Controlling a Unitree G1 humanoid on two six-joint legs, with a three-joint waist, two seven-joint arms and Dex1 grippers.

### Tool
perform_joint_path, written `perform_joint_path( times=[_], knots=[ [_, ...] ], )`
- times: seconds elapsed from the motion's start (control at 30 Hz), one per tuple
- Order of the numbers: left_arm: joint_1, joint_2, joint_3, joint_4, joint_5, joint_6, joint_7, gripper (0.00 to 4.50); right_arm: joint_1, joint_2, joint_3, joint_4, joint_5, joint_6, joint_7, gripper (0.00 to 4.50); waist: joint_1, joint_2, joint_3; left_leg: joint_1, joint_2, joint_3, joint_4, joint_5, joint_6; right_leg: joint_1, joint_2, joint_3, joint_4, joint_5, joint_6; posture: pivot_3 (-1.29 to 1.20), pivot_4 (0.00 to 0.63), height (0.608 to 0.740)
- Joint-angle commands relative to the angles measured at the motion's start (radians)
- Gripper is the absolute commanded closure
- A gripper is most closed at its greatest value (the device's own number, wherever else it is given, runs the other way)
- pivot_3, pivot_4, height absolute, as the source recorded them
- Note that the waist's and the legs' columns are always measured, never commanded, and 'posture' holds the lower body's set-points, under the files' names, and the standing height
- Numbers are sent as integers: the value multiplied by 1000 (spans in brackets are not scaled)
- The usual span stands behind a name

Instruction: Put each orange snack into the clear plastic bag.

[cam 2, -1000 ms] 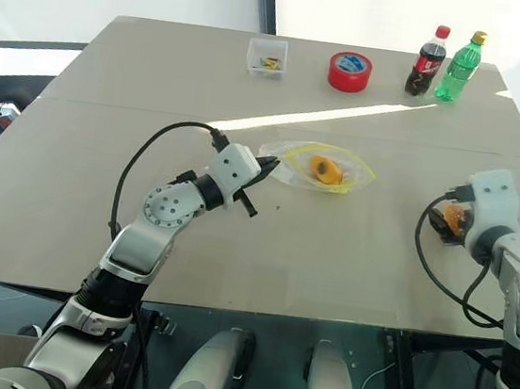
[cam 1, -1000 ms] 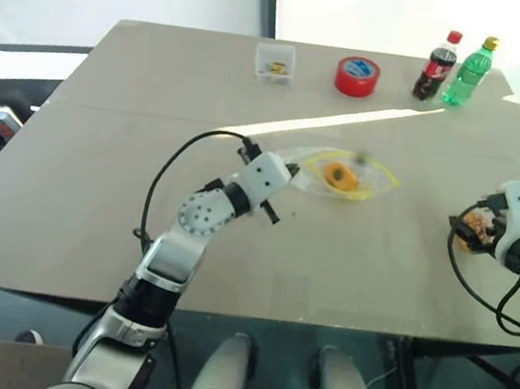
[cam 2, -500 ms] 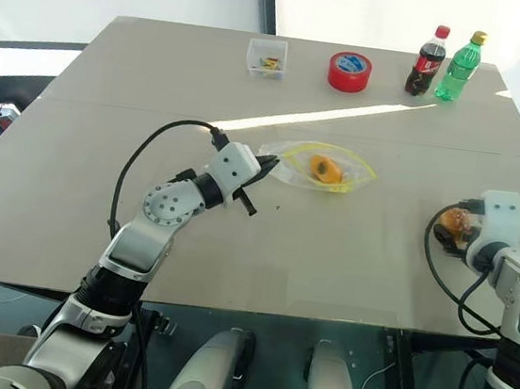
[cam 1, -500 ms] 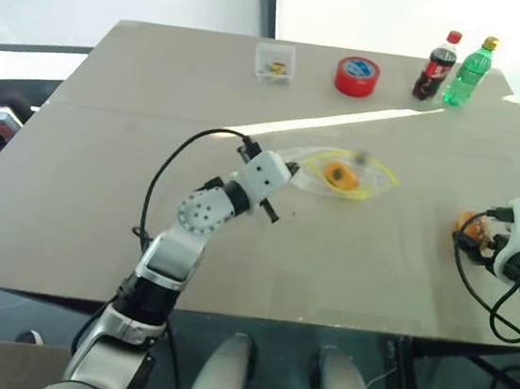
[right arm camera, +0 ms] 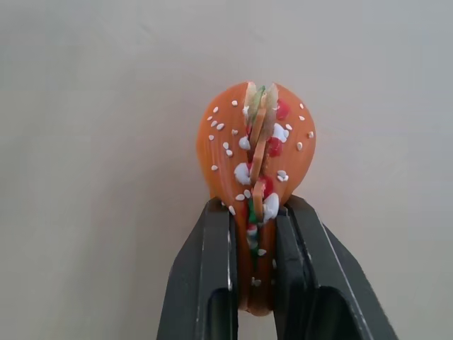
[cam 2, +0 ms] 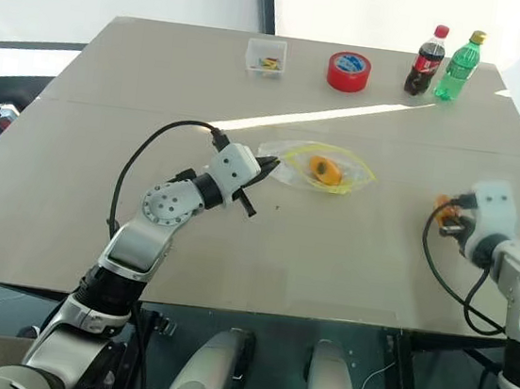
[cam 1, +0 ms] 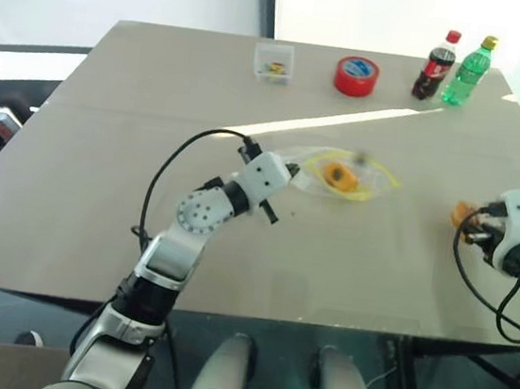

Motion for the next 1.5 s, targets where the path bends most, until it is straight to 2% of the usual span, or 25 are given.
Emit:
perform_joint_path(
  times=[0.03,0.13,0.27,0.43,0.73,0.93,1.17,1.27,1.33,1.37,1.4,1.43,1.5],
  knots=[
    [-19,2,-5,-13,0,-28,-7,4500,-83,-45,-28,-136,135,28,100,4024,1,0,0,0,0,0,0,0,0,0,0,0,0,0,0,0,150,740],
    [-21,1,-8,-9,0,-32,-9,4500,-129,-63,0,-221,241,72,159,4024,6,0,0,0,0,-2,0,0,0,1,0,-2,-1,0,0,0,150,740],
    [-17,2,-11,-13,-2,-34,-17,4500,-174,-53,121,-253,266,79,157,4024,6,0,0,-1,0,-2,0,0,0,1,0,-3,-3,0,0,0,150,740],
    [-21,-1,-16,-6,1,-41,-21,4500,-217,-82,342,-182,140,-88,182,4024,5,0,0,-1,0,-3,0,0,0,1,0,-3,-2,0,0,0,150,740],
    [-14,3,-24,-19,13,-53,-21,4500,-335,-128,548,-33,-61,-349,294,4024,5,0,0,-1,0,-3,0,0,0,1,0,-3,-3,0,0,0,150,740],
    [-13,6,-32,-21,17,-65,-22,4500,-419,-152,635,-7,-169,-447,384,4024,4,0,0,-1,0,-3,0,0,0,1,0,-3,-3,0,0,0,150,740],
    [-12,2,-35,-15,19,-73,-15,4500,-453,-109,669,77,-285,-612,391,4024,5,0,0,-1,0,-2,0,0,0,1,0,-3,-3,0,0,0,150,740],
    [-13,-2,-34,-14,20,-72,-12,4500,-454,-85,667,105,-312,-652,397,3013,4,0,0,-1,0,-3,0,0,0,1,0,-3,-3,0,0,0,150,740],
    [-14,-5,-33,-13,19,-71,-11,4500,-456,-88,678,130,-343,-684,414,2009,5,0,0,-1,0,-2,0,0,0,1,-1,-3,-3,0,0,0,150,740],
    [-14,-8,-32,-11,17,-69,-9,4500,-457,-81,675,148,-357,-703,398,1888,5,0,0,-1,0,-2,0,0,0,1,-1,-3,-3,0,0,0,150,740],
    [-14,-11,-31,-10,15,-68,-7,4500,-457,-74,670,161,-367,-716,386,1246,5,0,0,-1,0,-2,0,0,0,1,-1,-3,-3,0,0,0,150,740],
    [-13,-12,-31,-9,14,-67,-7,4500,-457,-67,664,171,-376,-722,380,1090,5,0,0,-1,0,-2,0,0,0,1,-1,-3,-3,0,0,0,150,740],
    [-12,-11,-28,-9,14,-64,-6,4500,-458,-65,638,164,-359,-703,399,221,5,0,0,-1,0,-2,0,0,0,1,-1,-3,-3,0,0,0,150,740]
  ],
)
